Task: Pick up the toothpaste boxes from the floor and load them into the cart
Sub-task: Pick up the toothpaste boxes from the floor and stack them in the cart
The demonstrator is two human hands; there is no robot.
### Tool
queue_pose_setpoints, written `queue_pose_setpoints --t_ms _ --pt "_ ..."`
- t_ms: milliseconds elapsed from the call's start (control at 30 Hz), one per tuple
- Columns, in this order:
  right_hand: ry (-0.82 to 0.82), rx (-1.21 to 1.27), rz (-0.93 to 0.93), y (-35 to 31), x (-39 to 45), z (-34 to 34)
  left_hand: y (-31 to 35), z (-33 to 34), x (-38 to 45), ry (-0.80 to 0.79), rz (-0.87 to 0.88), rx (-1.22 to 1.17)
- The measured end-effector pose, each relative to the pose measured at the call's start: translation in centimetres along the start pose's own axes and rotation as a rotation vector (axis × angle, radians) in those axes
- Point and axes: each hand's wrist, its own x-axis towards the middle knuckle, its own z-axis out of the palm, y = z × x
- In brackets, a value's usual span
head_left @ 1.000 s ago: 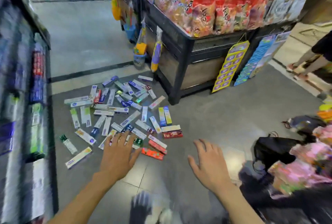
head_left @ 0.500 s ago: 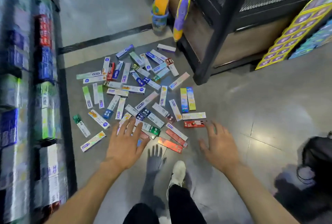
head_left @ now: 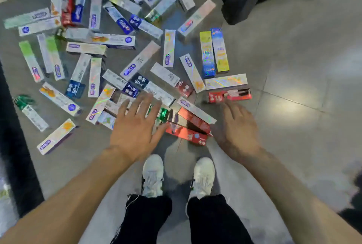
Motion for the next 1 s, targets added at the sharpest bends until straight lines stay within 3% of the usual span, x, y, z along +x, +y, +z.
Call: queue_pose_setpoints --t_ms 233,433,700,867,1000 --pt "-0.021 -0.083 -0.034 4.5 2.9 15.2 -1.1 17.3 6.3 -0.007 0.111 0.052" --pt "0.023 -0.125 -0.063 6.7 8.2 22.2 -4.0 25.3 11.7 0.116 0.259 0.13" --pt "-0.005 -0.221 -0.133 8.1 10.0 23.4 -5.4 26.4 13.2 0.173 0.353 0.22" --pt "-0.114 -0.17 0.015 7.9 9.2 23.8 -5.6 24.7 12.4 0.13 0.268 0.169" --pt "-0.251 0.057 0.146 8.9 9.6 25.6 -5.6 25.2 12.5 0.183 0.242 0.152"
